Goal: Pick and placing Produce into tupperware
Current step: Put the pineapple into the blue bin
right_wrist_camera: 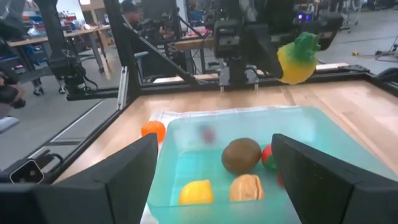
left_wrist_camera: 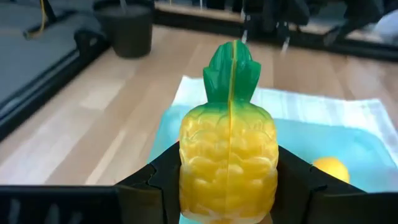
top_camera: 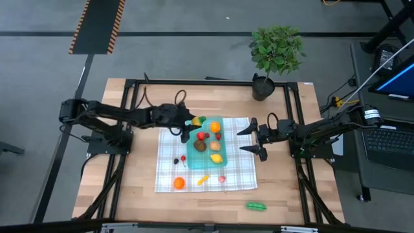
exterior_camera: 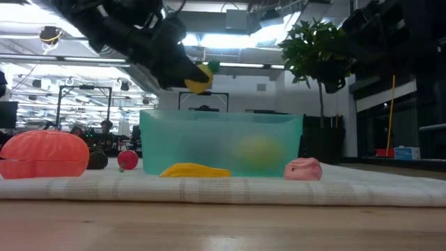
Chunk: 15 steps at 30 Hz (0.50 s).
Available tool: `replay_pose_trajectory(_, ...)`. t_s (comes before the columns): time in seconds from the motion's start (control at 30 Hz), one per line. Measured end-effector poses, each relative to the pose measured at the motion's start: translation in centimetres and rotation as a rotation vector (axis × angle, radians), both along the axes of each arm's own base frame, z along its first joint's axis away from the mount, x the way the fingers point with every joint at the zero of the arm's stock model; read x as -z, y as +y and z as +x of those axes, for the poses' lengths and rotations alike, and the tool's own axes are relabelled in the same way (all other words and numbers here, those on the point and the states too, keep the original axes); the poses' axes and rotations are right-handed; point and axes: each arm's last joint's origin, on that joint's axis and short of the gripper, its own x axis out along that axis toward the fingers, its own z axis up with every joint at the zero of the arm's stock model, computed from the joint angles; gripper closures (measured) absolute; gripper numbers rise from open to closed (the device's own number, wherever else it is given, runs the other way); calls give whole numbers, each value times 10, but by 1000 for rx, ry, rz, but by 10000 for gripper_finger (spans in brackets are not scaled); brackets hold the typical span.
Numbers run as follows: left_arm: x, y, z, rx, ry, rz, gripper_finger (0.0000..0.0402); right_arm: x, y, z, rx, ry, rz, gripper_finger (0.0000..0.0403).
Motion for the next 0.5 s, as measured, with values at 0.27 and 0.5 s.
replay_pose_trajectory(0.27, -14, 1, 3, -4, 183, -33, 237, 1, 0, 0, 0, 9, -3, 88)
replay_pose_trajectory(0.5, -14, 1, 5, -11, 201, -48, 237, 1, 0, 0, 0, 9, -3, 88)
